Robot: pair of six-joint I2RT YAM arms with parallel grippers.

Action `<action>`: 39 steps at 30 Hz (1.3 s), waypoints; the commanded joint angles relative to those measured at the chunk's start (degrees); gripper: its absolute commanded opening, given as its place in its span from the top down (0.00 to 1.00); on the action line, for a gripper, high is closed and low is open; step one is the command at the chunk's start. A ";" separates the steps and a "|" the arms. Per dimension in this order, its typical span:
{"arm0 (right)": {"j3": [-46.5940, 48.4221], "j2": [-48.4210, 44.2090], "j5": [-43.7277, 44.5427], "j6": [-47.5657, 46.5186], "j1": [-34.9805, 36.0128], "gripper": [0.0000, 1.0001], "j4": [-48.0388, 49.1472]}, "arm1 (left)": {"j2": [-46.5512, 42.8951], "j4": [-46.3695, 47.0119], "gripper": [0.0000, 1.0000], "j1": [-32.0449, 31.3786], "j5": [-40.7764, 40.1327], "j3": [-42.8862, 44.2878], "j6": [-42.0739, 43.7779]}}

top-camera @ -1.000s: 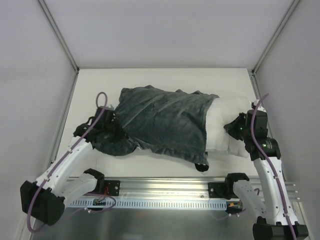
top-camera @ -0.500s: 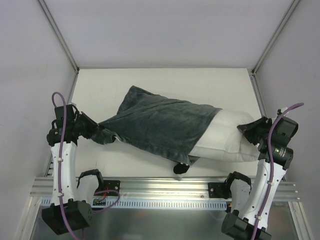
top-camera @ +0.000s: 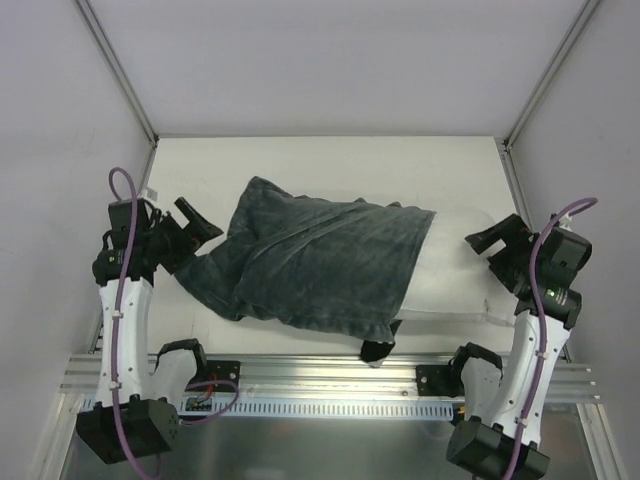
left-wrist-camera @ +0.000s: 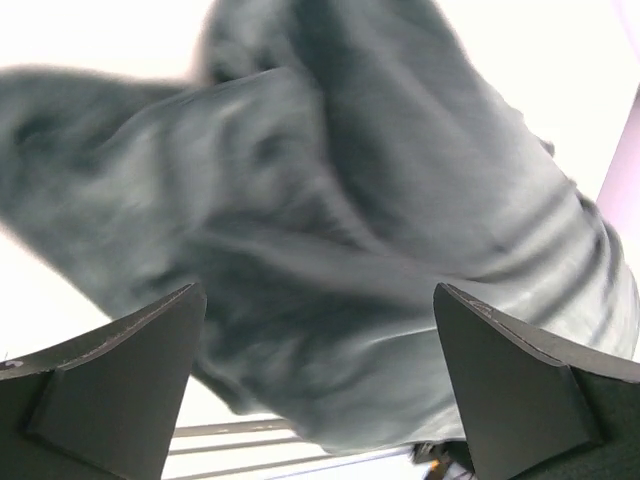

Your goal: Remove the pillowcase from the pillow

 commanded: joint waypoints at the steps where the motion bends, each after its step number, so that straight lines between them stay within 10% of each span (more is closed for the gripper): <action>1: 8.28 2.74 9.88 -2.20 6.20 0.01 1.73 | 5.81 3.79 0.01 -8.15 -5.68 7.81 2.22; 17: 7.24 22.54 25.61 -6.24 25.03 0.04 2.52 | 47.40 4.67 0.14 -29.96 -8.77 28.31 -0.95; 21: 5.39 16.67 31.06 -5.72 25.03 0.04 1.91 | 47.58 5.81 0.71 -31.90 -8.77 25.50 -1.74; 22: 5.65 15.42 32.13 -5.19 25.12 0.04 1.56 | 47.23 5.90 1.00 -31.99 -8.77 25.15 -2.17; 31: 12.59 2.06 41.37 -3.87 25.03 0.04 -1.44 | 31.77 6.16 1.00 -31.99 -17.46 14.86 -4.72; 39: 18.83 12.58 29.86 -5.01 26.09 0.04 0.32 | 25.35 6.25 1.00 -31.99 -18.44 13.72 -5.61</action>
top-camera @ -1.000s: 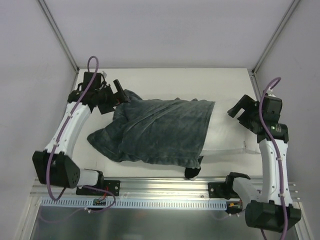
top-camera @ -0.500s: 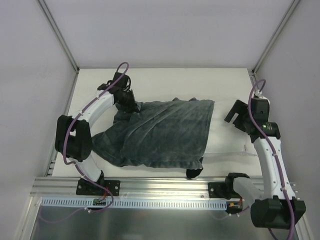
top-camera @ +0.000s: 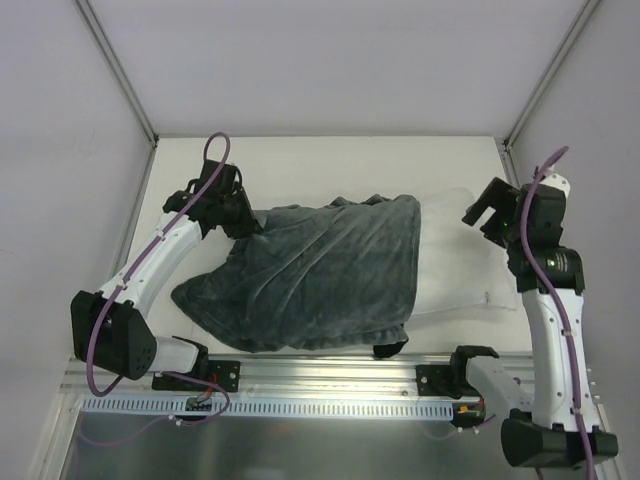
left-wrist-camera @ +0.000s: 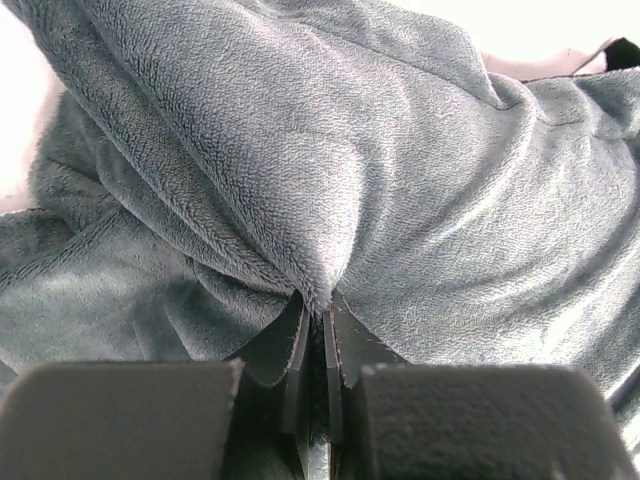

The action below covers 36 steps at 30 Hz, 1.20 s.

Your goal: Remove the pillowcase from the pillow

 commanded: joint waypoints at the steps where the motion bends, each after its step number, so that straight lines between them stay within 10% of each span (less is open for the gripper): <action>1: 2.62 6.06 -4.37 -1.12 2.21 0.04 1.85 | -2.28 0.55 1.00 -0.19 -2.72 -0.05 -0.67; 7: 1.67 19.32 -9.91 -2.44 3.63 0.01 5.36 | -1.75 0.72 1.00 -0.19 -1.05 -0.05 -1.37; 10: -1.94 24.87 -17.45 -1.92 3.63 0.42 12.03 | -1.93 1.07 1.00 -0.19 -0.26 -0.05 -1.19; 12: -3.70 26.20 -20.10 -0.60 3.63 0.98 13.19 | -2.45 1.07 1.00 -0.19 -0.43 0.03 -0.58; 21: -6.43 4.52 -3.50 3.09 -2.22 0.99 12.24 | -12.28 0.55 1.00 7.97 0.07 -0.05 -0.67; 36: -9.50 -8.08 -5.60 6.87 -15.44 0.99 6.34 | -21.27 -3.85 1.00 37.77 11.95 0.47 -1.72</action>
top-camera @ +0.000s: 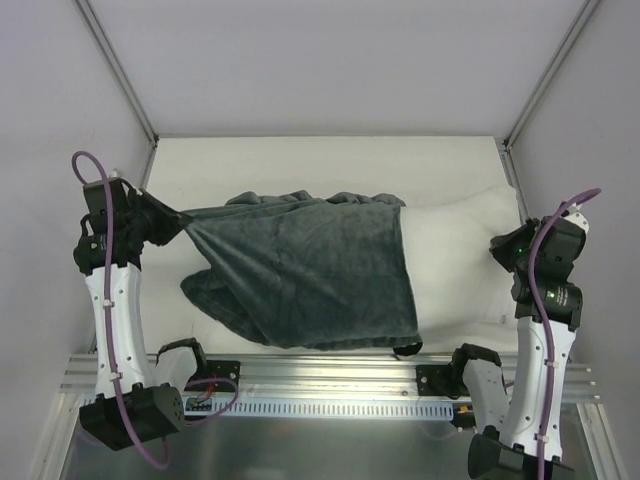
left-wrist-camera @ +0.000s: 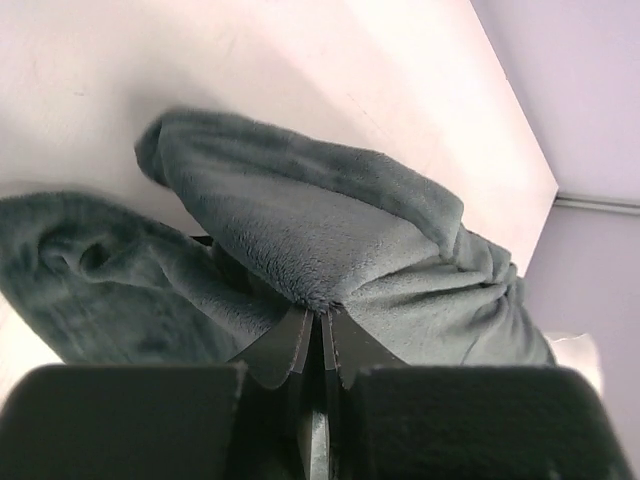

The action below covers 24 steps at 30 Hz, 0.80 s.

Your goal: Remove the pillowcase from the pillow

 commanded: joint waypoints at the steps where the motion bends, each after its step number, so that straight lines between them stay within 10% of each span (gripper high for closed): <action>1: -1.76 -0.54 4.52 1.01 -1.98 0.99 4.37 | 1.53 2.20 1.00 5.86 0.48 1.98 -1.46; 12: -10.56 -4.85 8.82 -2.58 -2.15 0.99 2.53 | 14.10 2.47 1.00 3.42 1.46 11.21 3.98; 19: -7.06 -3.26 3.11 -4.34 -2.15 0.96 1.74 | 12.44 2.47 1.00 -12.83 -8.20 7.88 6.27; 22: -3.54 -3.18 0.74 -6.62 -2.15 0.54 2.26 | 11.20 2.56 0.99 -15.04 -9.27 5.33 6.18; 24: -1.09 -1.61 -2.33 -7.68 -1.98 0.27 2.62 | 12.34 2.64 0.40 -15.13 -8.66 5.23 7.14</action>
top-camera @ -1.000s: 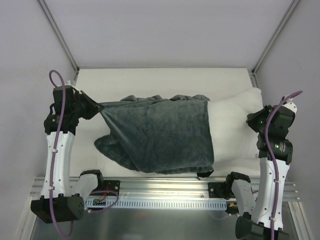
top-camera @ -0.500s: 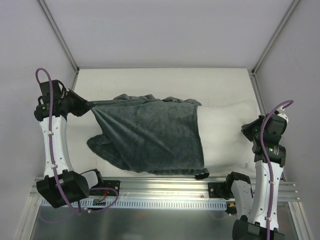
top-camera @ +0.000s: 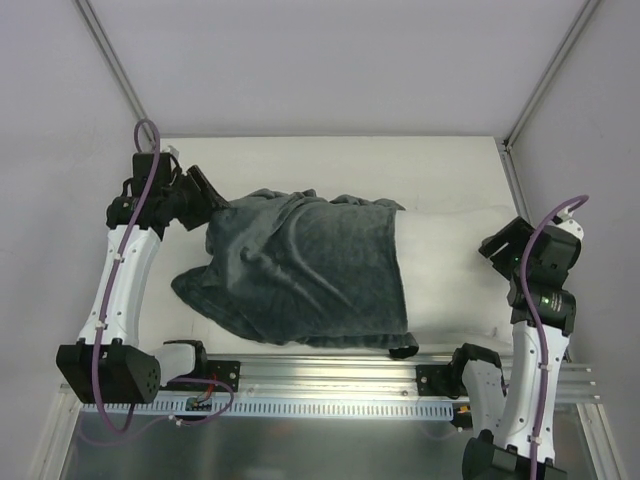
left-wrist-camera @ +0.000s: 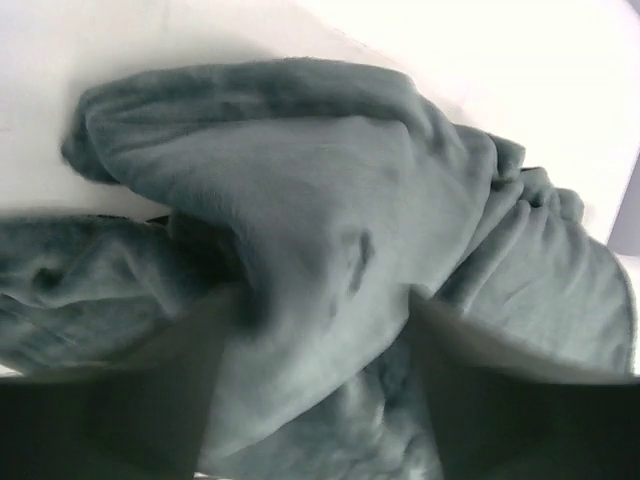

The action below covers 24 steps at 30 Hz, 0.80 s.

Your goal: Remove the pillowcase from the pillow

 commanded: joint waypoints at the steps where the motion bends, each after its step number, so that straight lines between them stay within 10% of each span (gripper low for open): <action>1: 9.03 2.11 -2.73 -3.90 -0.25 0.21 0.80 | 0.17 1.33 0.19 -0.18 -1.56 -0.03 2.58; 3: 12.65 5.28 -3.88 -3.82 1.68 0.11 -1.05 | 1.67 1.25 0.01 -0.79 0.21 1.90 3.90; 24: 0.90 7.66 9.74 -1.19 35.87 0.04 -0.97 | -3.35 1.68 0.01 -43.05 -13.49 -19.19 -9.35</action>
